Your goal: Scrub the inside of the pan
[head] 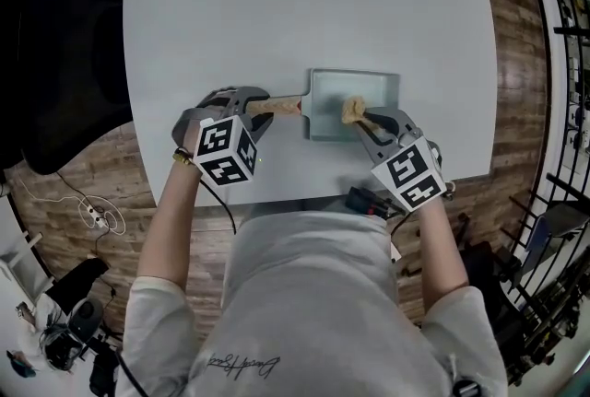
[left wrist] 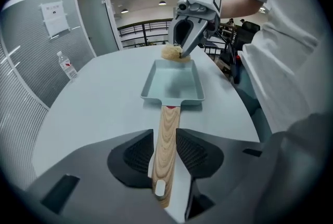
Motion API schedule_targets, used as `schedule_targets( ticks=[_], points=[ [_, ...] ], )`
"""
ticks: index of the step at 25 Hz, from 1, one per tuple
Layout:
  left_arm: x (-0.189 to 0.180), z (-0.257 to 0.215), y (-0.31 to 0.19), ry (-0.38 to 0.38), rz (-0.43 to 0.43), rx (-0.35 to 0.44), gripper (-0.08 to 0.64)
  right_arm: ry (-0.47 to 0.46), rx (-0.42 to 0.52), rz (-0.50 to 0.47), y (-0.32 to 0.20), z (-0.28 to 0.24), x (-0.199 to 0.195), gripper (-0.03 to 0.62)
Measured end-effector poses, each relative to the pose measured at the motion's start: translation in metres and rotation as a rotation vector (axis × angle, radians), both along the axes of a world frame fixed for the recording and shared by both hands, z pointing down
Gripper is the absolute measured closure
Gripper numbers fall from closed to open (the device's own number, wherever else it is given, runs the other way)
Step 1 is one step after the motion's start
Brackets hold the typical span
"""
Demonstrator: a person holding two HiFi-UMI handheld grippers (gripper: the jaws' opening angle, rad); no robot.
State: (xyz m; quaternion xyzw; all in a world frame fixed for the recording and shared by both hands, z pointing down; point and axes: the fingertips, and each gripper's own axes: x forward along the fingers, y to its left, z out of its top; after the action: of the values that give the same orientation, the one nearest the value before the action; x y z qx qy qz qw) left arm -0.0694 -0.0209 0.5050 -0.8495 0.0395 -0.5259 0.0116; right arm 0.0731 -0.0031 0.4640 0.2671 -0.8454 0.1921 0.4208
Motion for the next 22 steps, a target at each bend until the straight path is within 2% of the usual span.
schedule_targets(
  ticks=[4,7,14,22],
  points=[
    [0.001,0.004,0.003,-0.016,0.046,-0.03,0.403,0.031,-0.001,-0.035,-0.008,0.009,-0.002,0.524],
    [-0.001,0.009,0.01,-0.059,0.087,-0.046,0.396,0.071,0.0,-0.082,-0.011,0.019,-0.005,0.524],
    [0.005,0.009,0.008,-0.082,0.114,-0.024,0.414,0.2,0.029,-0.243,-0.03,0.041,-0.016,0.524],
    [0.013,0.001,0.008,-0.094,0.141,-0.016,0.422,0.301,0.0,-0.373,-0.043,0.066,-0.024,0.525]
  ],
)
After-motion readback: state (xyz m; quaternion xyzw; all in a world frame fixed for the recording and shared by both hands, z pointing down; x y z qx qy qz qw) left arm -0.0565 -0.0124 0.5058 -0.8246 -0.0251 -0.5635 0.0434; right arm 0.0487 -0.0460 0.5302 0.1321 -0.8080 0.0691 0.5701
